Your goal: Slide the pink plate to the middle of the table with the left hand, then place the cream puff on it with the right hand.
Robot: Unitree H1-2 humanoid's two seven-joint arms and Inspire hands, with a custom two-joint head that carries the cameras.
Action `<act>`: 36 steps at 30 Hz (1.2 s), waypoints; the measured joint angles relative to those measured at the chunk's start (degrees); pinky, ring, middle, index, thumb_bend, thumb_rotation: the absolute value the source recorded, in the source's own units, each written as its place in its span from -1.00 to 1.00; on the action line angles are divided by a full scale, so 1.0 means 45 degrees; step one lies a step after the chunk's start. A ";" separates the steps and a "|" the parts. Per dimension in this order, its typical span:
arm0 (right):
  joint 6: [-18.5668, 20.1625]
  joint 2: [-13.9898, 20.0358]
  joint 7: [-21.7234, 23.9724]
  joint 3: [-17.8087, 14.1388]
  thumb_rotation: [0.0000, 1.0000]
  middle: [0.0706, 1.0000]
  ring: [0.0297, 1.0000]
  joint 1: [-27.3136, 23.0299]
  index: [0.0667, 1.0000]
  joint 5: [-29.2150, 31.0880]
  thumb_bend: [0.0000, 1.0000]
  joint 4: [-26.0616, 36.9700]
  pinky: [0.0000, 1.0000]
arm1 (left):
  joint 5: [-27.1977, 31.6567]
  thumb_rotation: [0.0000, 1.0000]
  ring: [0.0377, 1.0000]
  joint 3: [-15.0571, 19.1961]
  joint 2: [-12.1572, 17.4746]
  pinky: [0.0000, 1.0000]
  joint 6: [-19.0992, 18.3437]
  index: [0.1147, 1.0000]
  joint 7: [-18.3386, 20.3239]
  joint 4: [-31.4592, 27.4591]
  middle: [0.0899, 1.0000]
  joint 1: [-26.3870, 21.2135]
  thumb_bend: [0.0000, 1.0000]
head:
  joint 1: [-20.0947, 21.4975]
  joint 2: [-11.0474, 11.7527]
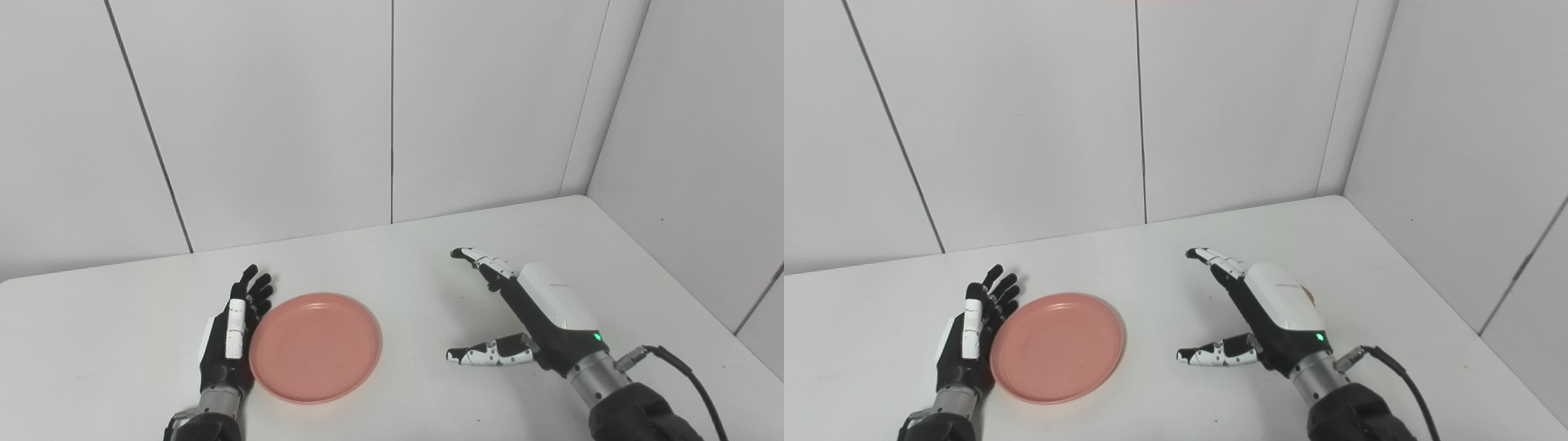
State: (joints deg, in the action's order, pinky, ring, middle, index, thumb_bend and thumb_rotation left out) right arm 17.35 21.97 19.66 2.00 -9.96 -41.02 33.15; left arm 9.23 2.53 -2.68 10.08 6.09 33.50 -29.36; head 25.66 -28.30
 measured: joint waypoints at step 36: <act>0.0058 0.4219 0.3264 0.0565 -0.50 0.67 0.60 -0.2516 0.59 -0.1781 1.00 -0.5123 0.38 | -0.0089 0.86 0.83 0.0111 0.0031 0.89 0.0058 0.79 0.0145 0.0173 0.79 -0.0104 0.77 | -0.0020 -0.0019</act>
State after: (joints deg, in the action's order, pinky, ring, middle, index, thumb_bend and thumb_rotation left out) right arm 17.61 40.95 34.34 4.55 -21.28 -49.04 10.09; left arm 8.83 3.03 -2.54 10.34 6.74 34.28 -29.83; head 25.58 -28.39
